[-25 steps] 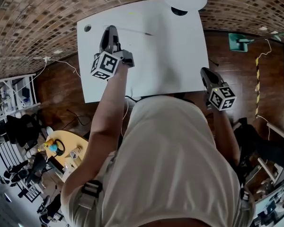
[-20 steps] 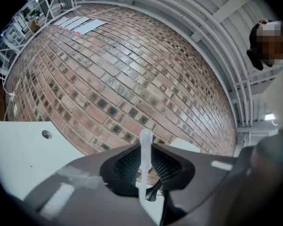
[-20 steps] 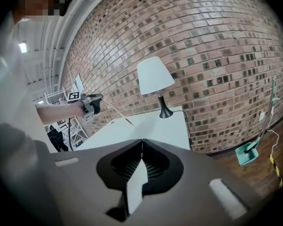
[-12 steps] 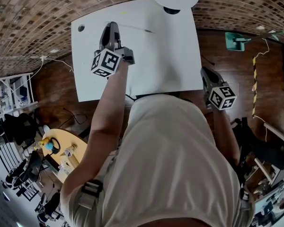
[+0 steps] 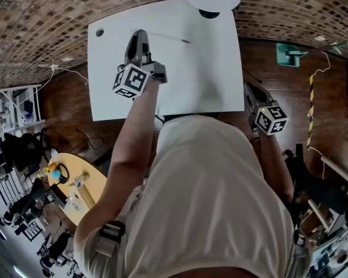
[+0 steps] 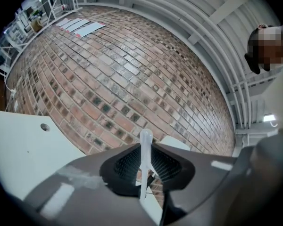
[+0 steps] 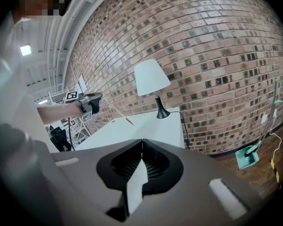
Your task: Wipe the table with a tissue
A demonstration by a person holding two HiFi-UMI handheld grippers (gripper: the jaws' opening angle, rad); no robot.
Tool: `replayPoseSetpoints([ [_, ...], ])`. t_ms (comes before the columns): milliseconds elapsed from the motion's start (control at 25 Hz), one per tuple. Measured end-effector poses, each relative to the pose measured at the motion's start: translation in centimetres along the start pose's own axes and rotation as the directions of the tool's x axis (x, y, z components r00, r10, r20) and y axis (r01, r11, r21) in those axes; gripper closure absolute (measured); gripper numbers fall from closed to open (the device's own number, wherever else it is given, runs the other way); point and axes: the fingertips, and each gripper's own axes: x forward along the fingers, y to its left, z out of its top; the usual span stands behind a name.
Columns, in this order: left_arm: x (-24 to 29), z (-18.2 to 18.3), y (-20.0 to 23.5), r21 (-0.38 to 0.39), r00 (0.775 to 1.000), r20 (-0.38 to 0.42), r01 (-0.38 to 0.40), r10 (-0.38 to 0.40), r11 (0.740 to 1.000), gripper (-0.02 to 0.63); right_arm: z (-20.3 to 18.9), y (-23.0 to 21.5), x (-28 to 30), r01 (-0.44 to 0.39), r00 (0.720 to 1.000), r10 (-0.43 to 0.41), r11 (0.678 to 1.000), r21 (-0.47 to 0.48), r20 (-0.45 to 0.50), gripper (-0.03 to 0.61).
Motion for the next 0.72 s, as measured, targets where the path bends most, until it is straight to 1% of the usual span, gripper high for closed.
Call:
replayPoseSetpoints([
  [160, -1.9, -3.0, -1.0, -0.032, 0.999, -0.041, -0.003, 0.002, 0.999, 0.545, -0.3, -0.7, -0.3, -0.021, 1.0, 0.021, 1.0, -0.006, -0.013, 0.571],
  [360, -3.9, -5.8, -2.4, -0.023, 0.996, -0.084, -0.003, 0.001, 1.0, 0.545, -0.5, -1.0, -0.2, -0.051, 0.998, 0.051, 0.999, -0.018, -0.033, 0.571],
  [480, -4.7, -6.4, -2.7, -0.027, 0.997, -0.082, -0.011, 0.009, 1.0, 0.545, -0.3, -1.0, -0.1, -0.07, 0.997, 0.069, 0.997, -0.029, -0.036, 0.571],
  [720, -5.4, -5.8, -2.8, -0.043, 0.998, -0.055, -0.033, 0.031, 0.999, 0.545, -0.4, -1.5, -0.3, -0.088, 0.995, 0.086, 0.996, -0.033, -0.044, 0.571],
])
